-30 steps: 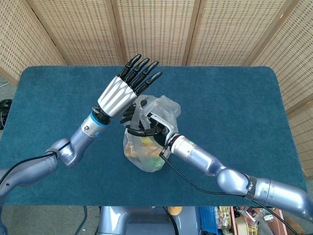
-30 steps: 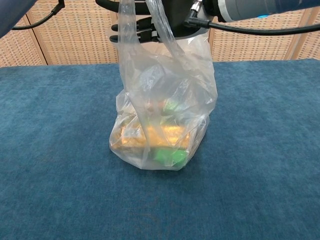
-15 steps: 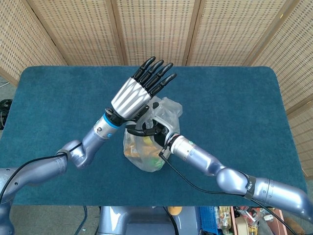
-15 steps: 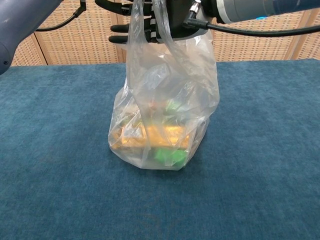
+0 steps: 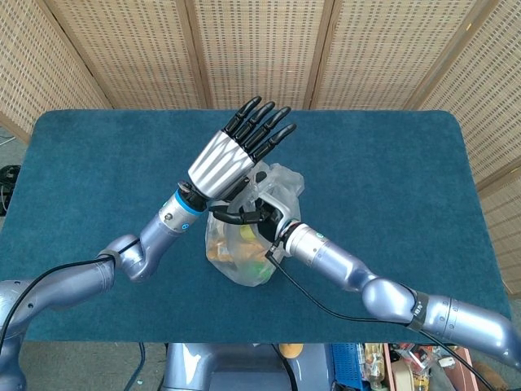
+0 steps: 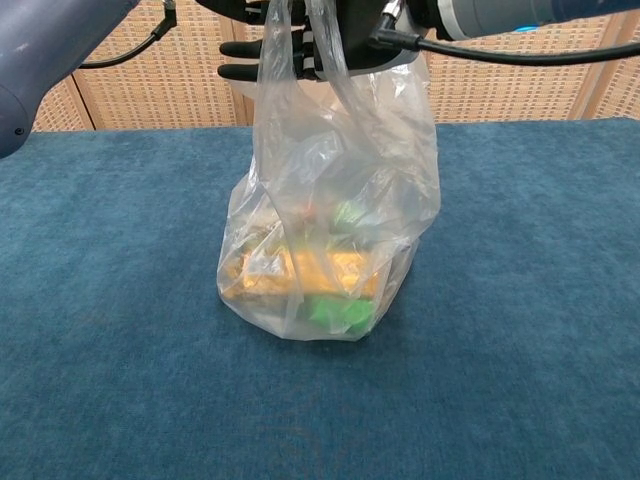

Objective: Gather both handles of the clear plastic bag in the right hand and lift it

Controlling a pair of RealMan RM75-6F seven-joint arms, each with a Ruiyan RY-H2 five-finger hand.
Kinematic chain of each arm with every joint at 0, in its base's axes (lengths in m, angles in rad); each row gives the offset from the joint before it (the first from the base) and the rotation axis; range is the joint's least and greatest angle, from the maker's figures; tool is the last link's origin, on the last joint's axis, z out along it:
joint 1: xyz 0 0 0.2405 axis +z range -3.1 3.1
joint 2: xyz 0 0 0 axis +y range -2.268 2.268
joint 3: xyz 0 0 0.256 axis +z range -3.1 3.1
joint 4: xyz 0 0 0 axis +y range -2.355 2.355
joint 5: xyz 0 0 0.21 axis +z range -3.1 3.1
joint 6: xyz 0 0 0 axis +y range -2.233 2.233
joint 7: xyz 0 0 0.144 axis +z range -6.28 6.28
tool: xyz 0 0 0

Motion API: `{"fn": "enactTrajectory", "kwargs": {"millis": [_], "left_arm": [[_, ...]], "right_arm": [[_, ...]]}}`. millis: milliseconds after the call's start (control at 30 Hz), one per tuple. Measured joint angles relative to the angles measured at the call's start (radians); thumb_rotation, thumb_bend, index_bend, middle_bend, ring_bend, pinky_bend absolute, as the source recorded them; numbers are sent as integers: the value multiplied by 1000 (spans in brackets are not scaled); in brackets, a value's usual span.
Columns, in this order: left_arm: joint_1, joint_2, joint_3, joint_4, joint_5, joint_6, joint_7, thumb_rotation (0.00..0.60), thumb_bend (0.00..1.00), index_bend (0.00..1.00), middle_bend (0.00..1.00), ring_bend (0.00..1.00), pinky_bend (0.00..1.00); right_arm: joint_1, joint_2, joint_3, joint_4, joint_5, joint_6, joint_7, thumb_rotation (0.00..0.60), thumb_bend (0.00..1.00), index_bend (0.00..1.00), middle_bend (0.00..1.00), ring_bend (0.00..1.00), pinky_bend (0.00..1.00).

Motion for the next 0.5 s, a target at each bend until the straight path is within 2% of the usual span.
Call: {"fn": "enactTrajectory", "kwargs": {"millis": [300, 500], "left_arm": [[4, 10, 6, 0, 3, -3, 0, 600, 117, 0, 0, 0, 50], [11, 26, 15, -1, 5, -10, -11, 600, 116, 0, 0, 0, 48]], "right_arm": [[-5, 7, 5, -1, -6, -21, -1, 600, 346, 355, 456, 217, 213], [-7, 16, 6, 1, -6, -32, -2, 600, 442, 414, 522, 262, 218]]}}
